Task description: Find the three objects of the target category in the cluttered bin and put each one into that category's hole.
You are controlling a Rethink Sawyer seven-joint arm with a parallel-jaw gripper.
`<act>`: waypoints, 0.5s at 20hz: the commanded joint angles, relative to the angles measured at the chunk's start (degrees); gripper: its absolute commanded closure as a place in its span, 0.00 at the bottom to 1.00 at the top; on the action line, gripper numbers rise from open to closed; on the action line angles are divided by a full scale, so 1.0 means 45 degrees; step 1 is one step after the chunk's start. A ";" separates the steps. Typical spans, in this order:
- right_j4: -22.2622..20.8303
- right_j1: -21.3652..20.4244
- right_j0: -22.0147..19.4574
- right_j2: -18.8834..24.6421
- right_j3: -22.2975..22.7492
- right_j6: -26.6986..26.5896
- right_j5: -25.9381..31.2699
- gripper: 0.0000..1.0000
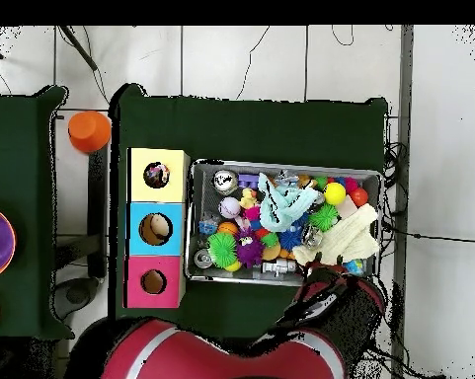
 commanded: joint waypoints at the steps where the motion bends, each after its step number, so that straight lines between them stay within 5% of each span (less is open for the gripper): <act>1: 0.1096 -0.0207 -0.0797 0.2909 -0.1535 0.1118 0.0967 0.00; 10: 0.1750 0.0073 -0.0854 0.2680 -0.1691 0.0794 0.0799 0.00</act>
